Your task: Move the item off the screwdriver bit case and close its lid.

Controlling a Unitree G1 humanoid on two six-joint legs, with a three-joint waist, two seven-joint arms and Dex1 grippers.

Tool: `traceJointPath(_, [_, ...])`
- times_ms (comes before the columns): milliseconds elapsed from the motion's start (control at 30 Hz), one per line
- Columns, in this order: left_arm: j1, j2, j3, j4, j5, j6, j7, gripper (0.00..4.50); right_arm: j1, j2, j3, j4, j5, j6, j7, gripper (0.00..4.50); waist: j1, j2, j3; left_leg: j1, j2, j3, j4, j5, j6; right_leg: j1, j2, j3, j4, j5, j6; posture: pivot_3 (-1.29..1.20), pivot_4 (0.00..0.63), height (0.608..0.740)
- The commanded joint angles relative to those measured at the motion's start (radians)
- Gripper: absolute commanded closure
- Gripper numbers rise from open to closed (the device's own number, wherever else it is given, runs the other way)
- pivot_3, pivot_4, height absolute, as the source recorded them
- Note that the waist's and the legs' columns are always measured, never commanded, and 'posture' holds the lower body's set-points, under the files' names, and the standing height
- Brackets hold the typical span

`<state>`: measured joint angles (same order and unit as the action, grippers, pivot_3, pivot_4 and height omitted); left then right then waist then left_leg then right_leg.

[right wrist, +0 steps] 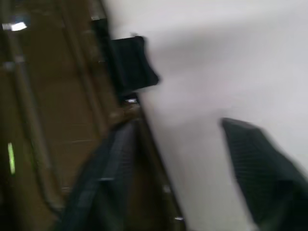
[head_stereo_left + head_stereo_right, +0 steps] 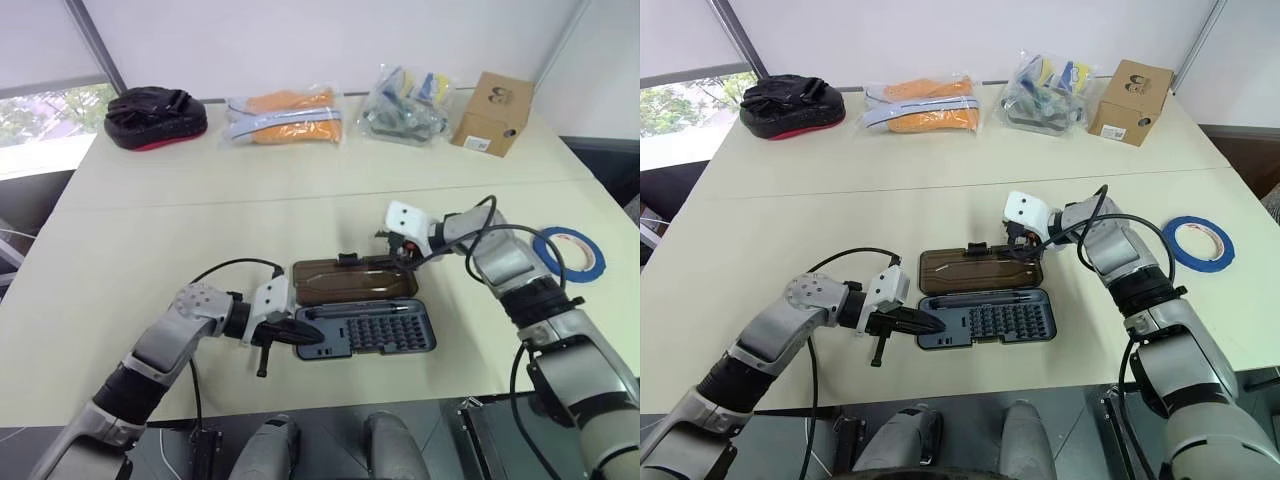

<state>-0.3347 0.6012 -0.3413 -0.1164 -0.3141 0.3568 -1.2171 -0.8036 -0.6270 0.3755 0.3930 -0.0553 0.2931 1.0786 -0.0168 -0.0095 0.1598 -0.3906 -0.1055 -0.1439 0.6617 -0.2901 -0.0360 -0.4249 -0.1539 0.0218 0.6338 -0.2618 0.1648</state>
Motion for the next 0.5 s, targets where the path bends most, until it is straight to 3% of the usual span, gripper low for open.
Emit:
traceJointPath(33, [0.021,0.013,-0.003,-0.007,0.019,0.002,0.005,4.5,0.021,-0.011,0.008,-0.008,-0.03,0.005,0.02,3.33,0.0,0.0,0.0,0.0,0.0,0.0,0.0,0.0,0.0,0.0,0.0,0.0,0.0,0.0,0.0,0.0,0.15,0.74])
traceJointPath(67, [0.021,0.014,-0.001,-0.009,0.019,0.002,0.005,4.5,0.023,-0.011,0.011,-0.011,-0.033,0.008,0.028,3.77,0.0,0.0,0.0,0.0,0.0,0.0,0.001,0.0,0.0,0.0,0.0,0.0,0.0,0.0,0.0,0.0,0.15,0.74])
traceJointPath(500, [0.034,0.008,0.014,-0.016,0.022,-0.005,0.043,4.5,0.013,-0.006,0.048,0.007,-0.082,-0.029,0.116,3.77,0.003,0.0,-0.001,0.0,0.0,0.0,0.001,0.0,0.0,0.001,0.0,0.0,0.001,0.0,0.0,0.0,0.15,0.74])
